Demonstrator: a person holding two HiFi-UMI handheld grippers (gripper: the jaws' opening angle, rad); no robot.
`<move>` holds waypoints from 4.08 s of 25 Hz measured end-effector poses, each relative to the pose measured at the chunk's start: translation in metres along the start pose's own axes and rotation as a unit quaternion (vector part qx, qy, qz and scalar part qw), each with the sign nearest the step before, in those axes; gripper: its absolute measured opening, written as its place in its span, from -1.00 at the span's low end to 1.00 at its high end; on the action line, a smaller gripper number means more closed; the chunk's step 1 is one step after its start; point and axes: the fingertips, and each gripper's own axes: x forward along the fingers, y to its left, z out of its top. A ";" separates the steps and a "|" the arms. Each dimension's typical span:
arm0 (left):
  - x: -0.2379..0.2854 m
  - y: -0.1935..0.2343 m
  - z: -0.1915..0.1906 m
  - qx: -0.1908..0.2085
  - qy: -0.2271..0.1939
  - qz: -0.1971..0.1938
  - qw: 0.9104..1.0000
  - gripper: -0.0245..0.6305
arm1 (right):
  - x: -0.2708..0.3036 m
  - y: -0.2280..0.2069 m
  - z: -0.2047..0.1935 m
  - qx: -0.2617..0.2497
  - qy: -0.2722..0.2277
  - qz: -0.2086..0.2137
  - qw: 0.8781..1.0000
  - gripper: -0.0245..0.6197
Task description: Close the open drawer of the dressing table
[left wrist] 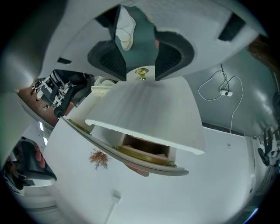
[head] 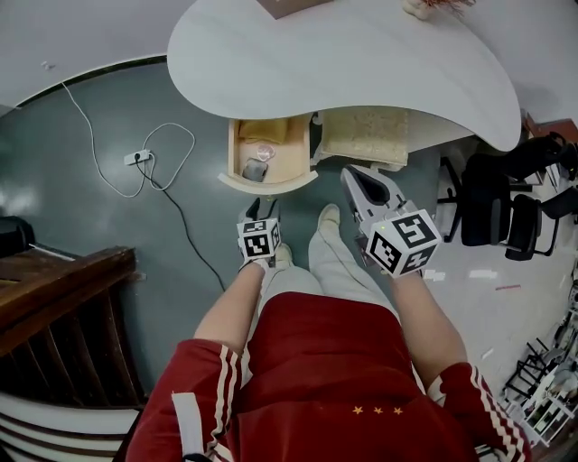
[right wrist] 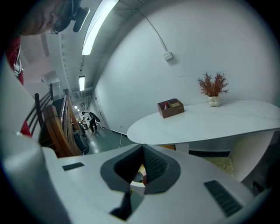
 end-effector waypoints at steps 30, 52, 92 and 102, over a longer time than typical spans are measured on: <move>0.034 0.009 -0.007 0.004 0.065 0.027 0.998 -0.62 | 0.024 -0.034 -0.019 0.012 0.036 0.000 0.999 -0.91; 0.080 0.019 0.061 0.047 0.031 0.053 0.997 -0.62 | 0.024 -0.082 -0.031 0.024 0.048 -0.033 0.998 -0.91; 0.141 0.035 0.162 0.085 -0.090 0.083 0.989 -0.61 | 0.033 -0.119 -0.067 0.030 0.021 -0.063 0.997 -0.91; 0.160 0.038 0.187 0.088 -0.110 0.086 0.986 -0.61 | 0.033 -0.129 -0.080 0.035 0.006 -0.064 0.997 -0.91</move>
